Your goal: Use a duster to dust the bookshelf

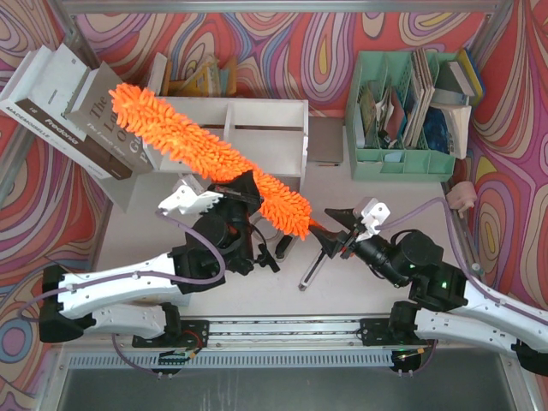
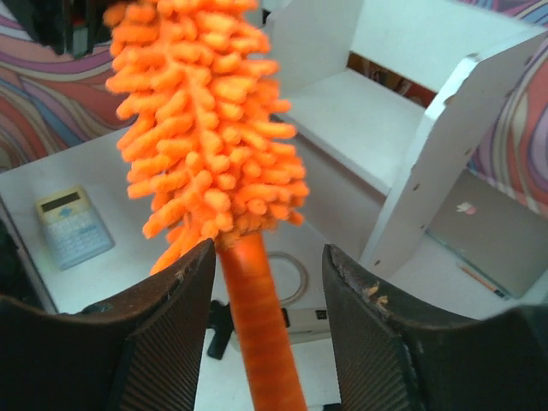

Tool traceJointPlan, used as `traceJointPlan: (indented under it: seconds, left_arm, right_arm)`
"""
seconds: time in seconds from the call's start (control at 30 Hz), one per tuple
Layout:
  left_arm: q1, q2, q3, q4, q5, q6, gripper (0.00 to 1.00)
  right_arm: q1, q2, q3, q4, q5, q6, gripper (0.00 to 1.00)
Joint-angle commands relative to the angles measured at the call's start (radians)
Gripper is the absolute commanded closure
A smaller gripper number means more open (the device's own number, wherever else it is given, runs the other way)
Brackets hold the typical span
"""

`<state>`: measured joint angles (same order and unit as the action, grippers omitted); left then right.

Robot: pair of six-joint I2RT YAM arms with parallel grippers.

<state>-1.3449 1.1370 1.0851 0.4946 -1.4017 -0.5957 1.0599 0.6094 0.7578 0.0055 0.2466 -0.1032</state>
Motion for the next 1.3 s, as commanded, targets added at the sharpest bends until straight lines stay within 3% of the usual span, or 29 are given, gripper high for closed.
traceJointPlan:
  seconds: [0.0,0.07,0.1,0.2,0.23,0.3,0.4,0.8,1.27]
  left_arm:
    - [-0.002,-0.04,-0.037,-0.038,-0.134,-0.055,1.0]
    - [-0.001,-0.064,-0.04,-0.1,-0.16,-0.118,1.0]
    - [-0.002,-0.076,-0.039,-0.15,-0.177,-0.165,1.0]
    - [-0.001,-0.126,-0.029,-0.417,-0.221,-0.41,1.0]
    - [-0.003,-0.14,-0.021,-0.531,-0.232,-0.523,1.0]
    - [-0.007,-0.172,-0.012,-0.726,-0.255,-0.729,1.0]
    - [-0.03,-0.201,-0.031,-0.803,-0.317,-0.782,1.0]
    - [-0.05,-0.336,-0.234,-0.795,-0.361,-0.865,1.0]
    - [-0.036,-0.442,-0.432,-0.719,-0.362,-0.865,1.0]
  right_arm:
    - [-0.005,-0.007,0.026,0.086,0.075,0.0,0.47]
    - [-0.005,-0.007,0.026,0.088,0.083,-0.001,0.46]
    - [-0.005,-0.007,0.026,0.087,0.086,-0.001,0.41]
    - [-0.005,-0.005,0.027,0.089,0.097,-0.003,0.05]
    - [-0.005,-0.004,0.026,0.09,0.103,-0.002,0.02]
    - [-0.005,0.001,0.029,0.09,0.116,-0.002,0.01]
    - [-0.004,0.007,0.026,0.094,0.138,0.001,0.01]
    - [-0.005,0.037,0.01,0.152,0.397,0.008,0.01]
    - [-0.005,0.084,0.012,0.152,0.421,-0.003,0.01]
